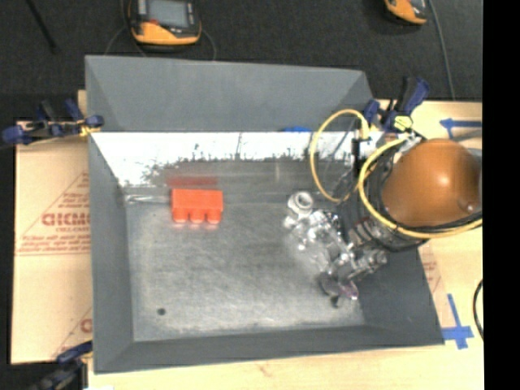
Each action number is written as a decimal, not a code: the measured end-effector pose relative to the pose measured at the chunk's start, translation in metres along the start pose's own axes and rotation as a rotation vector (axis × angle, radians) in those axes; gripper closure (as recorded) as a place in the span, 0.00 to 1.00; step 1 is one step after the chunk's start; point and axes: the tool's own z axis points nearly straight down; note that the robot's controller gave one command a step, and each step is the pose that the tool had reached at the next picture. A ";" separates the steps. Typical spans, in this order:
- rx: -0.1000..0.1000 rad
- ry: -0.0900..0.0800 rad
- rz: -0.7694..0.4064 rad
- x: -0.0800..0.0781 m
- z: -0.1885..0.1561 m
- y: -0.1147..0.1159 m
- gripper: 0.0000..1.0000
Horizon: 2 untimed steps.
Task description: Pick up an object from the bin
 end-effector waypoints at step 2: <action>-0.005 0.026 0.130 -0.040 -0.013 0.012 1.00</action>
Offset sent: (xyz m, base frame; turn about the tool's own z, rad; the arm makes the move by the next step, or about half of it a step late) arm 0.0161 0.0152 -0.0059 0.1893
